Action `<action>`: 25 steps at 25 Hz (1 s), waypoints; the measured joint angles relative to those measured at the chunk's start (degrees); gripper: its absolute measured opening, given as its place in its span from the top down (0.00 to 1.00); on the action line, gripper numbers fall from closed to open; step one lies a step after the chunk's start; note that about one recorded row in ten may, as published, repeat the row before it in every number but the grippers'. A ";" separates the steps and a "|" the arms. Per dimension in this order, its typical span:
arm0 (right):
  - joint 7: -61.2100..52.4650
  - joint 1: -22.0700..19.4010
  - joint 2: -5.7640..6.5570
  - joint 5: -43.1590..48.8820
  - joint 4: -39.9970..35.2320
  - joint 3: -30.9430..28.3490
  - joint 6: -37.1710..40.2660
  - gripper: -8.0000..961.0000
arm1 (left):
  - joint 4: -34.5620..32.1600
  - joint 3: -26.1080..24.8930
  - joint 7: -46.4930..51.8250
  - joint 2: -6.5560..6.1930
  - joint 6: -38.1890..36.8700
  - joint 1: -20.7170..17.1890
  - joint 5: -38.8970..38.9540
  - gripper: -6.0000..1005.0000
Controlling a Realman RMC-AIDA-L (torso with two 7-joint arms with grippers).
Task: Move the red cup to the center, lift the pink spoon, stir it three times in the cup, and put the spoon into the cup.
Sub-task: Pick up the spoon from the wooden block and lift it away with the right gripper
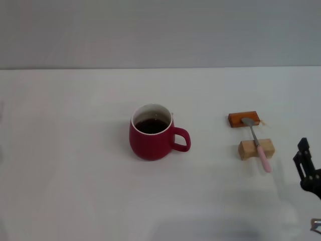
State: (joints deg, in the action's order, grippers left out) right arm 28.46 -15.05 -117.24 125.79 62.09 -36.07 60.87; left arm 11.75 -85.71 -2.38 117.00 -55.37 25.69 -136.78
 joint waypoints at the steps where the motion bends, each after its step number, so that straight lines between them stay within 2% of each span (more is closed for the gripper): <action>1: 0.02 0.19 0.00 0.00 -0.65 1.05 0.18 0.29 | 0.00 0.01 0.00 -0.07 0.01 0.03 0.00 0.16; 10: 0.05 1.10 -0.67 0.00 -5.28 3.33 1.99 0.29 | 0.01 0.02 0.00 -0.25 0.02 0.18 0.02 0.16; 12: -1.09 2.82 -1.35 -0.18 -10.24 5.96 6.61 0.29 | -0.10 0.10 0.00 -0.27 0.02 0.16 0.03 0.16; 16: -3.84 4.87 -1.64 -0.92 -14.78 8.82 10.43 0.29 | -0.31 0.15 0.00 -0.28 0.00 0.05 0.03 0.16; 21: -4.75 6.56 -1.86 -3.03 -17.29 10.51 11.39 0.29 | -0.50 0.36 0.01 -0.15 -0.25 -0.07 0.02 0.16; 25: -5.42 9.71 -2.12 -9.39 -20.39 14.88 14.21 0.29 | -0.51 0.38 0.00 -0.04 -0.32 -0.10 0.02 0.16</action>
State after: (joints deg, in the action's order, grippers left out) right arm 23.04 -5.34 -119.35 116.40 41.70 -21.19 75.08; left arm 11.24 -85.33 -2.37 116.96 -55.69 25.60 -136.76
